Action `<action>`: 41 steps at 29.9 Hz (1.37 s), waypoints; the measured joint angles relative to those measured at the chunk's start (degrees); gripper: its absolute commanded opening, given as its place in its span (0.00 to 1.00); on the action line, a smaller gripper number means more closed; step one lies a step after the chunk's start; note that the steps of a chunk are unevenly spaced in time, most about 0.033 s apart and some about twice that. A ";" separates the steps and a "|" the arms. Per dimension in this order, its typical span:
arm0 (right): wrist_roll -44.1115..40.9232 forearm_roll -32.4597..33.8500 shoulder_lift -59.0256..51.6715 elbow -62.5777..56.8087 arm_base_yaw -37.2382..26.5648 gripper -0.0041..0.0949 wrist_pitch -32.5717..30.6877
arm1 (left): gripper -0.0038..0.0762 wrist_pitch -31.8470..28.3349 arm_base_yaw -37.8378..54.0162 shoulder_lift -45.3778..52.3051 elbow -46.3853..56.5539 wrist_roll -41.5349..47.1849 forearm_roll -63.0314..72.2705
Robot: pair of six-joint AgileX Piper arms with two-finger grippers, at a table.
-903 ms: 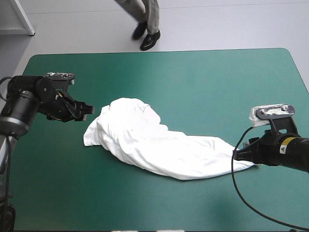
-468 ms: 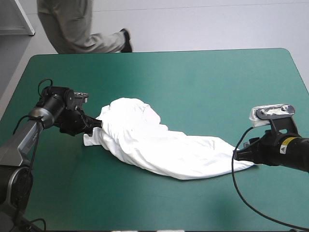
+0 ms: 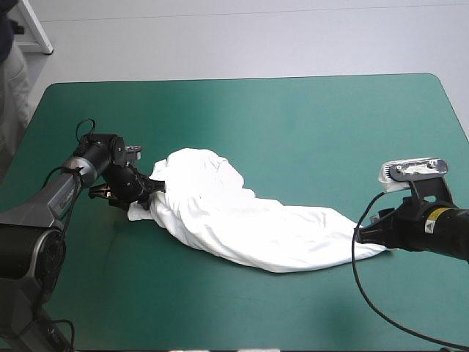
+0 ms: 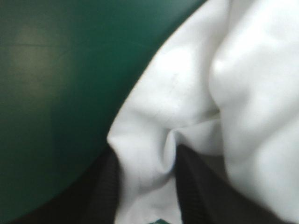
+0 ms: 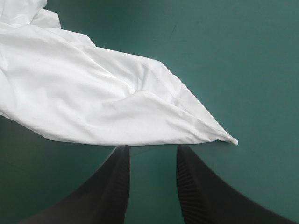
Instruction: Fold the cloth
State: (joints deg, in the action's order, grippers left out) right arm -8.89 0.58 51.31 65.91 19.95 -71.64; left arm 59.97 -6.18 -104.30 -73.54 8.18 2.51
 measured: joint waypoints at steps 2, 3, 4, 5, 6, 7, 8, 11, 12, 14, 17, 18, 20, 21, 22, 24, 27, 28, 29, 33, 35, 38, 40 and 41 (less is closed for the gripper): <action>0.00 0.16 0.00 0.00 0.00 0.37 0.00 | 0.04 -0.27 0.00 -0.01 -0.04 0.21 0.32; 0.00 0.18 0.00 0.00 0.00 0.37 0.00 | 0.04 -0.32 0.00 -0.01 -0.04 0.21 0.65; 0.00 0.33 0.00 0.00 0.00 0.37 0.00 | 0.04 -0.40 -0.06 -0.01 -0.04 0.26 0.89; 0.00 0.53 0.00 0.00 0.00 0.37 0.00 | 0.04 -0.46 -0.07 -0.01 -0.04 0.26 1.11; 0.00 0.81 0.00 0.00 0.00 0.37 0.00 | 0.04 -0.52 -0.07 -0.01 -0.04 0.28 1.20; -0.06 1.03 0.00 0.00 0.00 0.37 0.00 | 0.04 -0.51 -0.07 -0.06 -0.04 0.33 1.34; -0.14 1.50 0.12 0.00 0.00 0.37 0.00 | 0.04 -0.51 -0.07 -0.06 -0.04 0.33 1.33; -0.18 3.53 1.74 -0.27 0.00 0.37 0.00 | 0.04 -0.51 -0.07 -0.06 -0.04 0.33 1.33; -0.18 4.09 2.96 -0.35 -0.06 0.37 0.00 | 0.04 -0.51 -0.07 -0.06 -0.04 0.33 1.33; -0.18 4.90 6.29 -0.35 -0.19 0.37 0.07 | 0.04 -0.46 -0.07 -0.06 -0.04 0.33 1.33; -0.13 4.88 11.80 0.56 -0.74 0.40 0.19 | 0.04 -0.30 -0.07 -0.06 -0.04 -0.31 1.33; 0.15 4.50 13.26 0.79 -1.39 0.41 0.19 | 0.04 -0.30 -0.07 -0.06 -0.04 -0.78 1.33; 2.00 1.79 16.53 0.92 -4.65 0.44 0.26 | 0.04 -0.28 -0.07 -0.06 -0.04 -1.35 1.45; 2.72 0.24 17.64 0.92 -6.52 0.44 0.30 | 0.04 -0.28 -0.07 -0.06 -0.04 -1.40 1.45; 3.44 -2.11 18.81 0.97 -9.10 0.44 0.52 | 0.04 -0.23 -0.07 -0.06 -0.04 -1.46 1.45; 5.40 -6.26 20.29 0.97 -14.46 0.44 1.93 | 0.04 -0.23 -0.07 -0.06 -0.04 -1.64 1.34; 8.39 -9.36 21.21 0.97 -18.80 0.44 2.69 | 0.04 -0.29 -0.07 -0.06 -0.04 -1.81 1.53; 8.89 -8.61 21.47 0.75 -18.93 0.45 2.55 | 0.04 -0.29 -0.07 -0.06 -0.04 -1.83 1.53; 8.89 -7.57 21.72 0.09 -18.93 0.46 2.30 | 0.04 -0.29 -0.07 -0.06 -0.04 -1.88 1.58; 8.44 -5.24 22.56 -5.41 -18.61 0.57 2.80 | 0.04 -0.47 -0.07 -0.06 -0.04 -2.04 1.72; 8.17 -5.11 22.75 -8.67 -18.61 0.62 4.81 | 0.04 -0.47 -0.07 -0.06 -0.04 -2.04 1.72; 7.82 -5.16 22.85 -12.49 -18.61 0.63 8.38 | 0.04 -0.59 -0.07 -0.06 -0.04 -2.04 1.72; 7.82 -5.21 23.45 -14.17 -18.61 0.63 10.73 | 0.04 -0.65 -0.07 -0.06 -0.04 -2.04 1.72; 7.82 -5.21 24.24 -15.16 -18.61 0.63 12.34 | 0.04 -0.71 -0.07 -0.06 -0.04 -2.04 1.72</action>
State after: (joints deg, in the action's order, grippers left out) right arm -1.07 -4.63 75.55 50.74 1.34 -59.31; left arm 59.26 -6.25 -104.35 -73.59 6.15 4.22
